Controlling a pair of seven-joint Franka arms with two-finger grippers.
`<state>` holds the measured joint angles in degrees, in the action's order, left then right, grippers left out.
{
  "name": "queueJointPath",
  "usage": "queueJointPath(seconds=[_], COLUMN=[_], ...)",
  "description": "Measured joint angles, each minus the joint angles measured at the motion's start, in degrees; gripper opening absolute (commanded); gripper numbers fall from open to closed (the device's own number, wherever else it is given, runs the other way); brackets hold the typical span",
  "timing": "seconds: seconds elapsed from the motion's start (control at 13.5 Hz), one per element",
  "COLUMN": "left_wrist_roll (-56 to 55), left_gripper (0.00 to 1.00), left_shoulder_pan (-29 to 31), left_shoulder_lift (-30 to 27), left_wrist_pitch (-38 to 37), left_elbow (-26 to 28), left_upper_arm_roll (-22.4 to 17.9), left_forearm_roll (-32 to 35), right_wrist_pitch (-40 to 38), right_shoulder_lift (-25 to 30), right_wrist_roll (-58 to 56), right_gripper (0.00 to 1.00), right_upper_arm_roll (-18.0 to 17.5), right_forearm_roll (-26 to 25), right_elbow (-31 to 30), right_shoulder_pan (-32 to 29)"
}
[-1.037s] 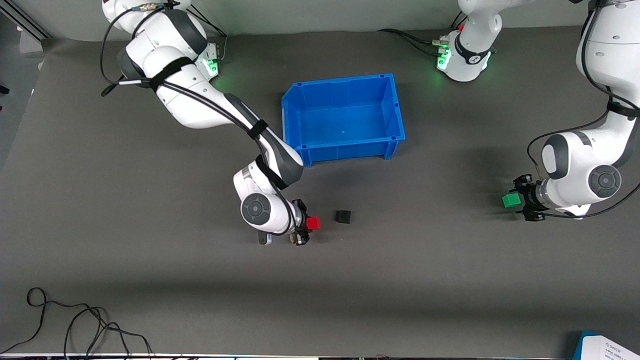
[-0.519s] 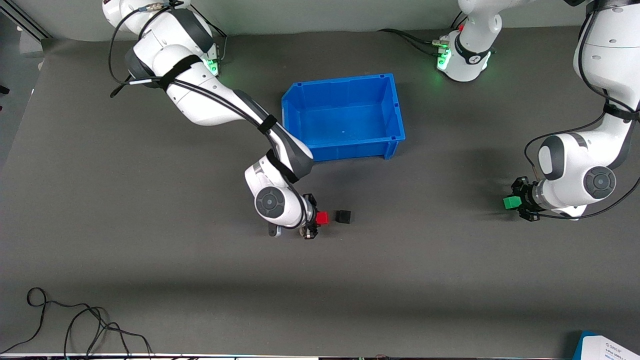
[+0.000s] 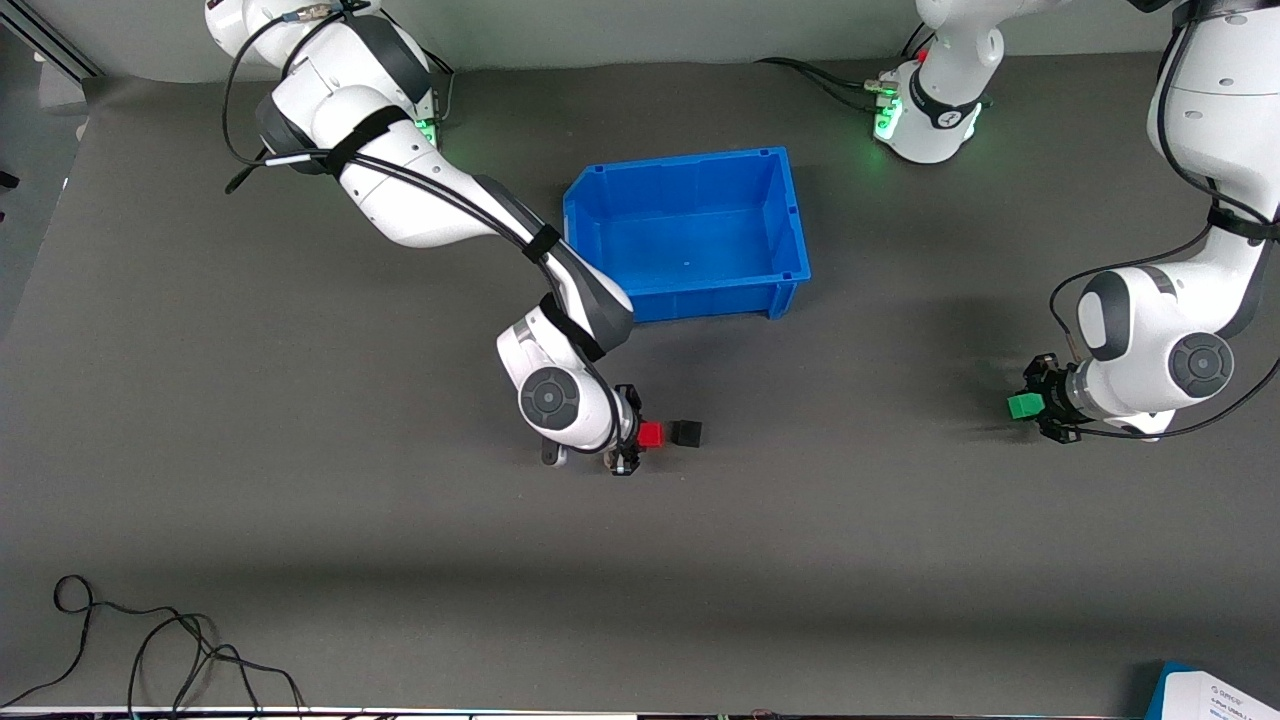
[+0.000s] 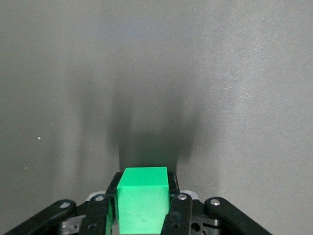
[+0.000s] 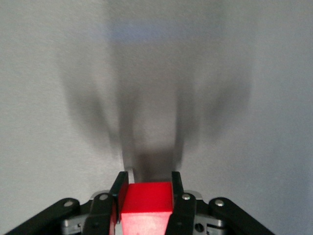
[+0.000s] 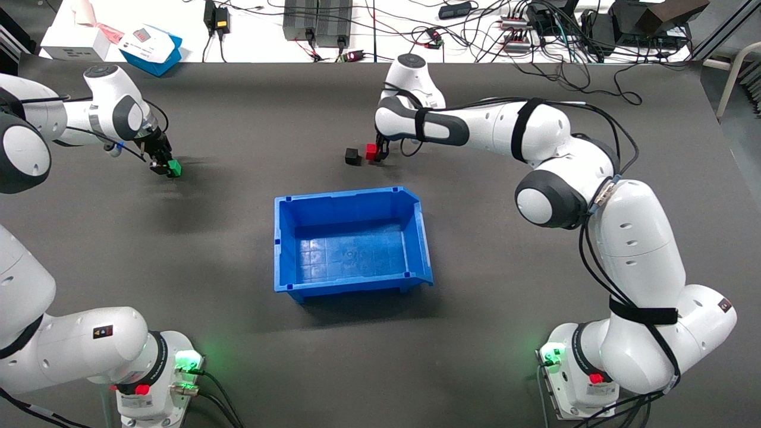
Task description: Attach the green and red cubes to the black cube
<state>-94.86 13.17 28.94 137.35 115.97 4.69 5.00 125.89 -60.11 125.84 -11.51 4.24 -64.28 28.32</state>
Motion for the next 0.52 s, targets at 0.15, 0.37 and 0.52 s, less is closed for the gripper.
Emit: queueJointPath(seconds=[0.15,0.37,0.52], left_wrist_roll=[0.00,-0.99,-3.36], left_gripper=[0.00,0.00,0.00], left_shoulder_pan=[-0.06,-2.21,-5.05], left_shoulder_lift=[-0.63,-1.54,-1.82], left_wrist_pitch=[-1.03,-5.34,-6.32], left_elbow=[-1.16,-4.80,-6.37], left_upper_arm_roll=[0.21,0.78,0.94], left_forearm_roll=[0.00,-0.05,-0.06], right_wrist_pitch=[0.33,0.56,1.80], right_shoulder_lift=[-0.44,-0.75,-0.89], right_wrist_roll=[1.06,1.48,1.57], right_gripper=[0.14,0.14,0.14], right_upper_arm_roll=[0.06,0.22,0.54], right_forearm_roll=[0.00,0.00,0.00], right_elbow=[0.00,0.03,0.07], right_shoulder_pan=[0.93,1.40,1.39])
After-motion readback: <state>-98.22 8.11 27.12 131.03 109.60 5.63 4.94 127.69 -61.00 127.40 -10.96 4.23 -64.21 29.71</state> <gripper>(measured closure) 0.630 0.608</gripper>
